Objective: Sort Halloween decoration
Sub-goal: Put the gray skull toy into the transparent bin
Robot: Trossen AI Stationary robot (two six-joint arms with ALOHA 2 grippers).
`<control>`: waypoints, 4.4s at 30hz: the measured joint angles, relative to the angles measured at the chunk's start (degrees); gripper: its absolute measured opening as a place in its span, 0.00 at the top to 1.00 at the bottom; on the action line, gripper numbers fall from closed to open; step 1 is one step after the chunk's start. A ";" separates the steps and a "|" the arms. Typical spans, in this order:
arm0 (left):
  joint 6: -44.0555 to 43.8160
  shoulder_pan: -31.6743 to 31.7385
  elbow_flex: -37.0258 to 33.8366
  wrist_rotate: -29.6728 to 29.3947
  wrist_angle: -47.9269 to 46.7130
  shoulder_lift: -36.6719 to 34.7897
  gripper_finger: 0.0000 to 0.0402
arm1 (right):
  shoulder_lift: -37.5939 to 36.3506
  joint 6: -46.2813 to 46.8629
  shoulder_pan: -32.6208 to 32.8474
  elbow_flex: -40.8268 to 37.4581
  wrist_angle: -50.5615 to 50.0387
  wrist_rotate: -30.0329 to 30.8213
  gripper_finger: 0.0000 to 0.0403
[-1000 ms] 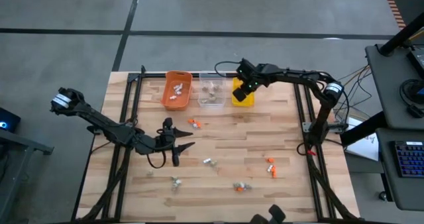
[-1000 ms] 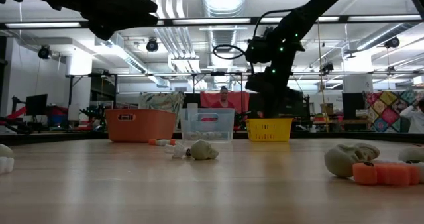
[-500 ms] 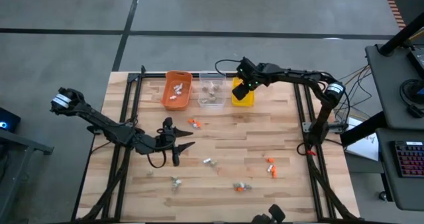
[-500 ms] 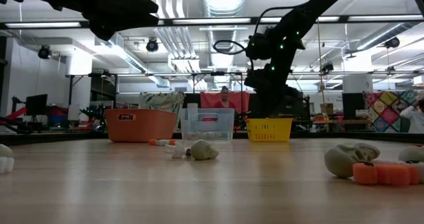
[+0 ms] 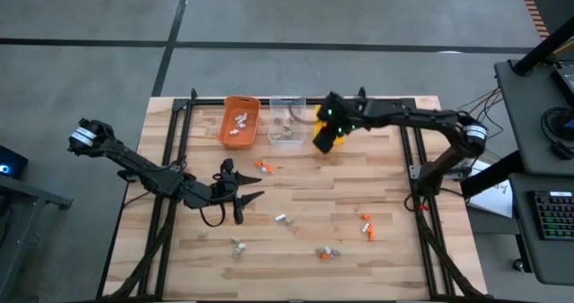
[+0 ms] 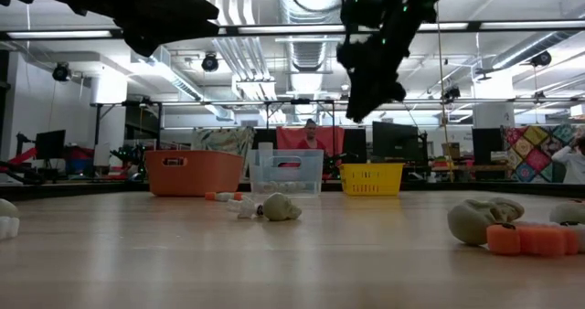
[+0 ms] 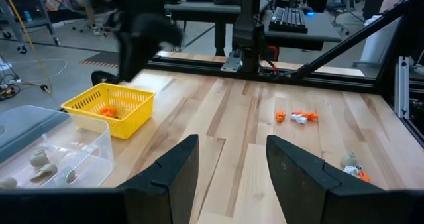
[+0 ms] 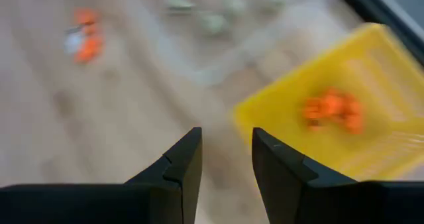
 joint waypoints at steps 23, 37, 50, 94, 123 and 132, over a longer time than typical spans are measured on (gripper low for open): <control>0.20 -0.01 0.00 5.27 1.01 6.31 0.60 | -1.43 8.40 31.77 -4.38 1.72 0.46 0.74; -1.79 -0.17 0.00 11.45 6.98 15.85 0.60 | -1.41 4.09 36.04 -14.23 25.29 3.42 0.73; -1.75 -0.20 0.02 11.73 10.93 17.80 0.60 | -0.51 -0.62 36.64 -20.85 42.68 3.57 0.54; 0.27 -0.17 0.87 11.03 9.33 12.12 0.60 | 25.61 -8.40 36.03 -13.18 55.05 1.88 0.64; 1.52 -0.17 0.87 8.33 -17.81 -8.05 0.60 | 15.72 -7.52 31.05 -13.29 43.05 2.19 0.87; 1.28 -0.15 0.85 3.90 -24.74 -12.10 0.60 | 14.35 -13.74 23.02 -2.73 27.99 3.71 0.87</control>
